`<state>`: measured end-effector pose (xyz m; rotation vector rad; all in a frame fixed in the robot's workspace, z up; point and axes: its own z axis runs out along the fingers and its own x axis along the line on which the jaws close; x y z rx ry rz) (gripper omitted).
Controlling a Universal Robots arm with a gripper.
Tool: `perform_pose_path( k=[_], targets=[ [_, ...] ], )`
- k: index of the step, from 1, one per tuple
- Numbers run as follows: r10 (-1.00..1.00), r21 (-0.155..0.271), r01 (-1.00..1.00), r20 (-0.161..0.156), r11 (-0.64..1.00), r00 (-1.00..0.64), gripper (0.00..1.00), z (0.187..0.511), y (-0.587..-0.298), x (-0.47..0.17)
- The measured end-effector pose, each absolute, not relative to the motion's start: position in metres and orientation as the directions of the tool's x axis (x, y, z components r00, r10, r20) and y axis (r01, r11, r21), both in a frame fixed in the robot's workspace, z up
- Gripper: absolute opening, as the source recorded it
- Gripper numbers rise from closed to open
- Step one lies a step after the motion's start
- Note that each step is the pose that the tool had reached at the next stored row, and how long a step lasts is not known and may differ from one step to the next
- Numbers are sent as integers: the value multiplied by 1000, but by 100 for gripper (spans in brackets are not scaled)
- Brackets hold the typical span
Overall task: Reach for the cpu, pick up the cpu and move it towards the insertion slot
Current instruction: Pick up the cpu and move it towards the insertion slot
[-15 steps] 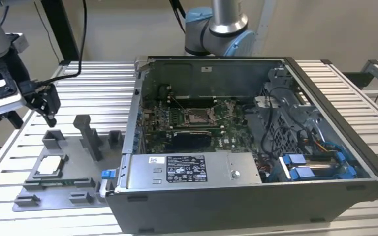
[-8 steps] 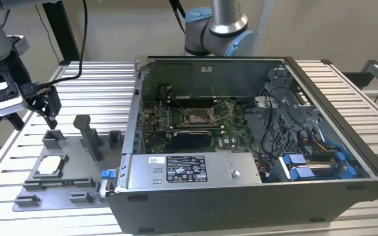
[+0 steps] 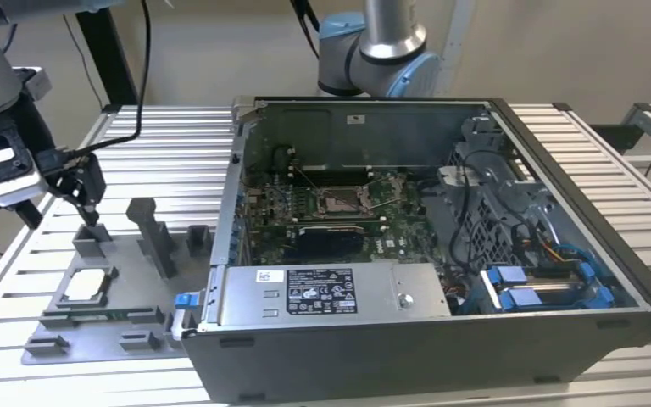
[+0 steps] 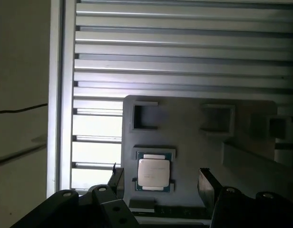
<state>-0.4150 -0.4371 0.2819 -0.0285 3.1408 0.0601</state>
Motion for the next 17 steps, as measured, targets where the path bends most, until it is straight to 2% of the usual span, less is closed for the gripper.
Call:
perform_pose_path(
  k=[17],
  targets=[
    [-17, 38, -17, 0, 999, -1000, 100, 265, -445, -416]
  ],
)
